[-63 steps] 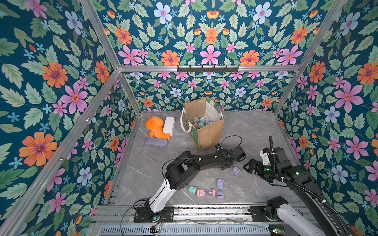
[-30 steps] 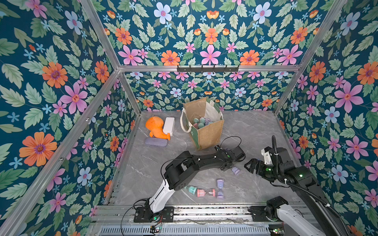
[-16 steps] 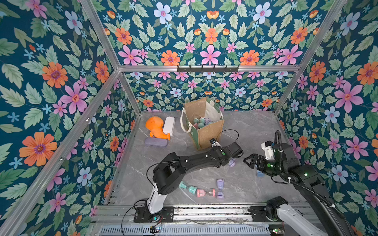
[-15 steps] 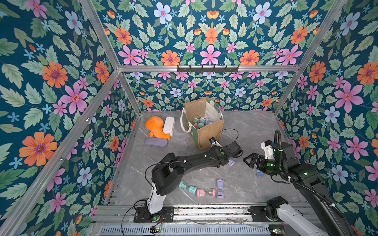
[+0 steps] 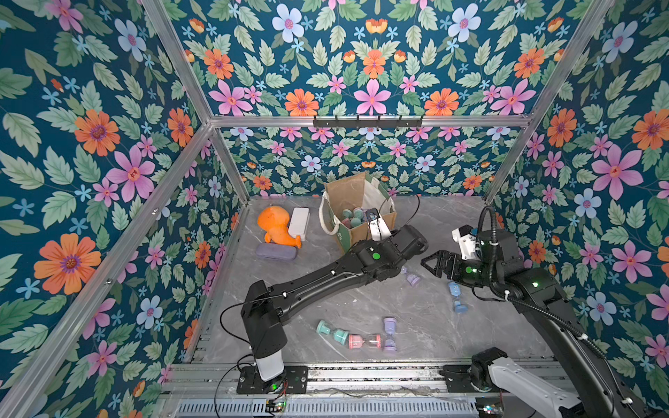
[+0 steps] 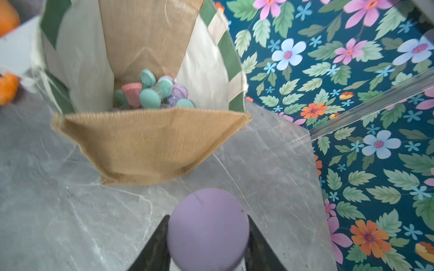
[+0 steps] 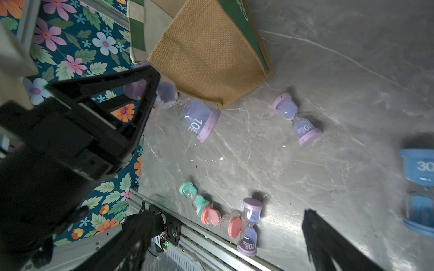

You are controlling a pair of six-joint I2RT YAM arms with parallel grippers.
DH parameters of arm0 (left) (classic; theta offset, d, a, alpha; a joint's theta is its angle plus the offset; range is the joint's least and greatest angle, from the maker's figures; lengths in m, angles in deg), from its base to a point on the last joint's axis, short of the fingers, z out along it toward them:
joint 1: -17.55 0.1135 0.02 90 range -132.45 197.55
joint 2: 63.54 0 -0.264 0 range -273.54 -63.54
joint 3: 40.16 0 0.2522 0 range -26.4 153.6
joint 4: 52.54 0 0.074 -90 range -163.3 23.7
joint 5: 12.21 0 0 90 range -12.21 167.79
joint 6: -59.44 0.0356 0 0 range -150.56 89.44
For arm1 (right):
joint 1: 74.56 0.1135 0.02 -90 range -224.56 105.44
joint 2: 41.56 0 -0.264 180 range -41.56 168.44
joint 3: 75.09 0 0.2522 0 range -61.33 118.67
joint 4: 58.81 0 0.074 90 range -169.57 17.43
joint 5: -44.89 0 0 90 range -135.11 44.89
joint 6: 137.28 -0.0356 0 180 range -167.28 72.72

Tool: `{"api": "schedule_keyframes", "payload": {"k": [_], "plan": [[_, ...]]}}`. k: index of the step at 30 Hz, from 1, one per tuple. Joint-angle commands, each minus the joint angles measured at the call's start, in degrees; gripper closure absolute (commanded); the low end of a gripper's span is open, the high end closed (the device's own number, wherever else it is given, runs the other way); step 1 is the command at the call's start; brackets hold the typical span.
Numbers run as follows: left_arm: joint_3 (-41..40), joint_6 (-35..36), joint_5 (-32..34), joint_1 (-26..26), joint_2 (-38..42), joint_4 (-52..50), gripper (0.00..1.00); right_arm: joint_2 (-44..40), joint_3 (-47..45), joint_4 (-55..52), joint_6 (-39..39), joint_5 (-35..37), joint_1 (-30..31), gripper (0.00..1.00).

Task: Put the hourglass into the canvas bag
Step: Pick up the hourglass from the center of the board, then place the hourglass in the canvas bag.

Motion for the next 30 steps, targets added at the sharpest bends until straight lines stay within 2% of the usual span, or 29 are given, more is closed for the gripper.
{"api": "schedule_keyframes", "payload": {"k": [1,9,15,22,30], "plan": [[2.51,11.15,3.55,1.31,1.11,-0.79,0.68,1.99,2.08,4.14,0.35,-0.37,1.18,0.01],[4.04,22.77,-4.41,10.64,3.87,4.39,0.68,9.11,6.03,11.00,-0.92,0.25,4.85,0.01],[8.50,27.76,-12.10,19.15,-0.02,5.57,0.68,13.97,8.88,15.53,-1.79,-0.05,6.11,0.01],[16.95,28.82,-19.79,25.76,-9.36,4.10,0.67,17.91,8.39,18.52,-1.99,-0.06,6.18,0.01],[21.12,26.82,-22.85,29.32,-18.66,5.16,0.68,20.61,6.69,24.00,-2.06,-0.89,6.15,0.01]]}}
